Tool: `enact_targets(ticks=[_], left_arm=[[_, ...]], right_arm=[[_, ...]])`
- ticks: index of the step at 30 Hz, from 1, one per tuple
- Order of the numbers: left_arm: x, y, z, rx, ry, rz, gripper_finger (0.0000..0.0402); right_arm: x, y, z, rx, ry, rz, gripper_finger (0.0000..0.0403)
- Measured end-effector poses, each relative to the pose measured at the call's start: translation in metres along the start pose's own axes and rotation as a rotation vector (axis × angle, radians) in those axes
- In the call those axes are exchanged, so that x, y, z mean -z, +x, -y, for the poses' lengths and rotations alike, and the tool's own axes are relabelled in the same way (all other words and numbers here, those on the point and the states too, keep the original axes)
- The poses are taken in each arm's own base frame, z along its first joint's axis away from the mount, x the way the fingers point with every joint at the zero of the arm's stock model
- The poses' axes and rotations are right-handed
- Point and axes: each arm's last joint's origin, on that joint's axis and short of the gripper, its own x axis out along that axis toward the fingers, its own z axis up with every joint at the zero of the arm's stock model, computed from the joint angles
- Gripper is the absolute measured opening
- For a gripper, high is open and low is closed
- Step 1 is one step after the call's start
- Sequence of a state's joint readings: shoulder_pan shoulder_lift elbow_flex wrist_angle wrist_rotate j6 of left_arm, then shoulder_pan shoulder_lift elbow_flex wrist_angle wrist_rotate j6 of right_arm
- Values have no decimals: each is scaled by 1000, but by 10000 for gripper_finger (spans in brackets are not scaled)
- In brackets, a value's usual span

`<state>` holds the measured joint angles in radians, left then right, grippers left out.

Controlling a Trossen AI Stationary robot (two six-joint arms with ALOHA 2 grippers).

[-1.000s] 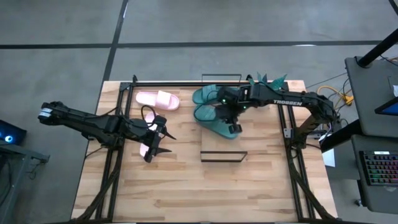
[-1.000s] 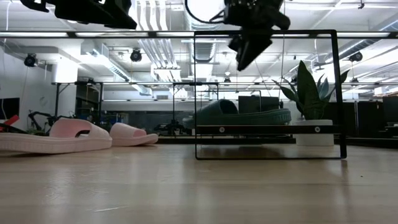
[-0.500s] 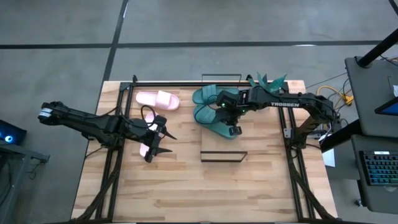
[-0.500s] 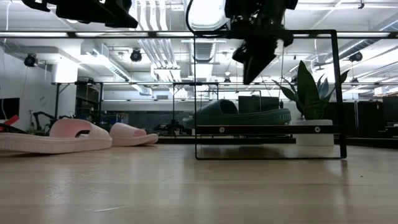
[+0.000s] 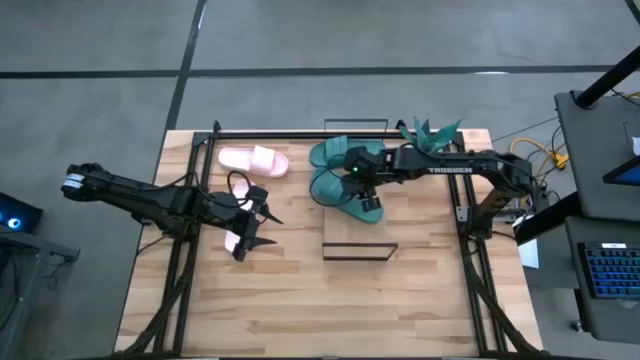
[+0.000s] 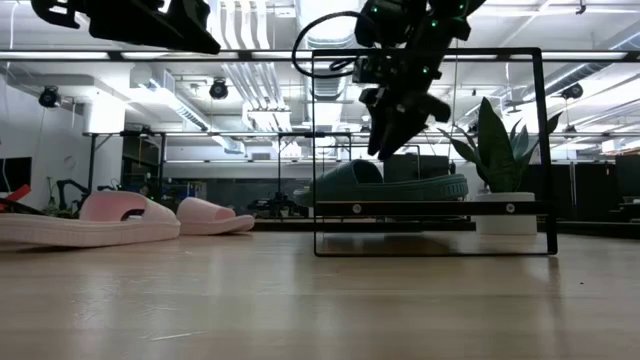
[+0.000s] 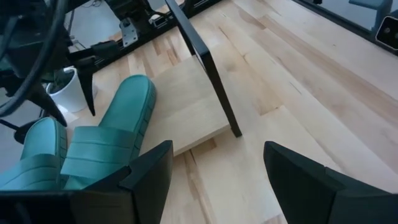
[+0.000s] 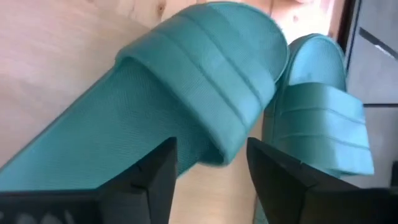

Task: Pick and place slides into the shelf
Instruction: Put the green slipper on the shelf

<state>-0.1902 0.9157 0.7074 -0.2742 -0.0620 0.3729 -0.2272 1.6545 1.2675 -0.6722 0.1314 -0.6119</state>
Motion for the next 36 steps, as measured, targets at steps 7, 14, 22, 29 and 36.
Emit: enact_targets(ticks=[7,14,22,29,36], left_arm=[[1,0,0,0,0,-7,235],[1,1,0,1,1,-11,235],[3,8,2,11,2,-36,235],[4,12,2,17,3,-53,235],[6,12,3,25,5,-76,235]], right_arm=[[4,21,3,-21,-74,-46,188],[7,22,9,11,-67,-63,154],[7,24,15,33,-52,-43,94],[9,23,17,33,-185,-48,34],[17,24,27,41,-301,-62,10]])
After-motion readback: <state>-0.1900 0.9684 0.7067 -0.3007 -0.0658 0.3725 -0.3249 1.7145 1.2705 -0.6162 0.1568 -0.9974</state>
